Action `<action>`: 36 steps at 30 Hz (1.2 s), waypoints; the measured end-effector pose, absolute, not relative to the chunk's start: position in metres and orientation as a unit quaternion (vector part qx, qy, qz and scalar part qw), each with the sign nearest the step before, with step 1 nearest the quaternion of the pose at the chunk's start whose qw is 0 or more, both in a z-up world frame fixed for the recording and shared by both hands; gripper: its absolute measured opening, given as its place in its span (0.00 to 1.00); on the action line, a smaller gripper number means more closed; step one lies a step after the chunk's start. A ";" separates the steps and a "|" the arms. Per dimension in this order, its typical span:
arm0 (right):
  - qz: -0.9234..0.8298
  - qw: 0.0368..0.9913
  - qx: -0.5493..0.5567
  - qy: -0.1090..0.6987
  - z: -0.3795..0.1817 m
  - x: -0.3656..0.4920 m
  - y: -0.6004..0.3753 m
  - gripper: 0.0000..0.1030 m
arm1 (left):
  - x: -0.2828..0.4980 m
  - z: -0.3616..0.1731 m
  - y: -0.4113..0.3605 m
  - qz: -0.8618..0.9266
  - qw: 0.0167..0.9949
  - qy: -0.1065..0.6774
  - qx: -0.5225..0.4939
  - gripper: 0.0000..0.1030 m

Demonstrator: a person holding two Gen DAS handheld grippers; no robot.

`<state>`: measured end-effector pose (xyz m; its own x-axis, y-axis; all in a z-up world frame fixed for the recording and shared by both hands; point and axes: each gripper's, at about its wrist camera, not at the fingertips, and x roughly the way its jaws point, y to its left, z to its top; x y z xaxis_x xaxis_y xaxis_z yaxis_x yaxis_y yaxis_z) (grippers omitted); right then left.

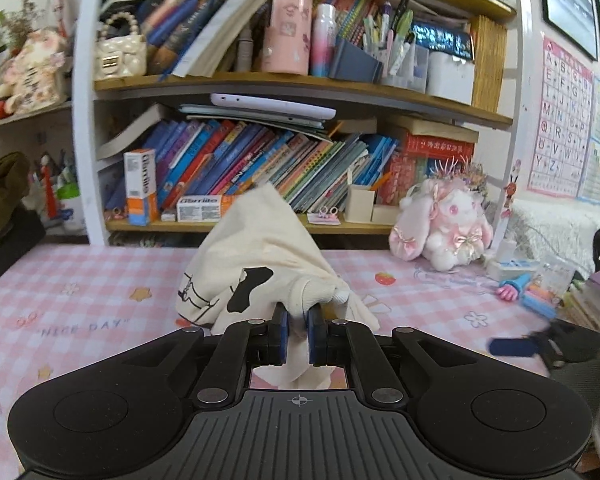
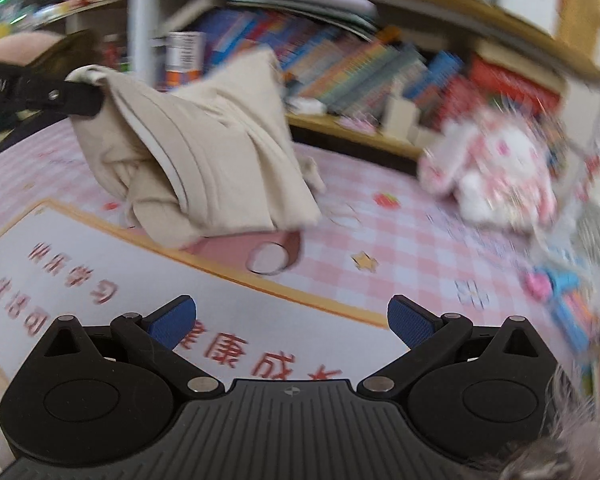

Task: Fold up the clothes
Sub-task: 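Lift the beige T-shirt with both grippers and shake it open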

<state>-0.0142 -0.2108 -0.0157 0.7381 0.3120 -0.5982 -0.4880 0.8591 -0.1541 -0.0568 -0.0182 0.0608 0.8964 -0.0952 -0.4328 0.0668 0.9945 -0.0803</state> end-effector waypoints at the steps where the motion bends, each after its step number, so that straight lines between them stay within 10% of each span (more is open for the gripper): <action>1: 0.230 0.918 -0.168 0.277 -0.015 -0.018 -0.207 1.00 | -0.063 0.062 -0.018 -0.039 0.974 0.222 -0.036 0.08; 14: 0.329 0.857 -0.375 0.132 -0.047 -0.033 -0.142 0.96 | -0.097 0.073 -0.008 -0.034 0.976 0.210 -0.047 0.08; 16: 0.327 0.847 -0.402 0.119 -0.054 -0.024 -0.138 0.79 | -0.095 0.070 -0.004 -0.036 0.974 0.218 -0.041 0.08; 18: 0.344 0.838 -0.403 0.129 -0.051 -0.016 -0.139 0.26 | -0.092 0.064 -0.003 -0.035 0.972 0.231 -0.021 0.14; 19: 0.360 0.835 -0.391 0.144 -0.046 -0.011 -0.142 0.21 | -0.091 0.060 -0.003 -0.031 0.971 0.236 -0.008 0.15; 27: 0.376 0.848 -0.345 0.142 0.012 0.000 -0.173 0.13 | -0.067 0.017 -0.005 -0.070 0.943 0.325 0.021 0.26; 31: 0.365 0.862 -0.325 0.137 0.032 0.003 -0.175 0.11 | -0.063 0.009 -0.016 -0.101 0.936 0.337 0.029 0.61; 36: 0.349 0.875 -0.309 0.127 0.051 0.010 -0.173 0.11 | -0.068 0.004 -0.036 -0.126 0.933 0.331 0.070 0.73</action>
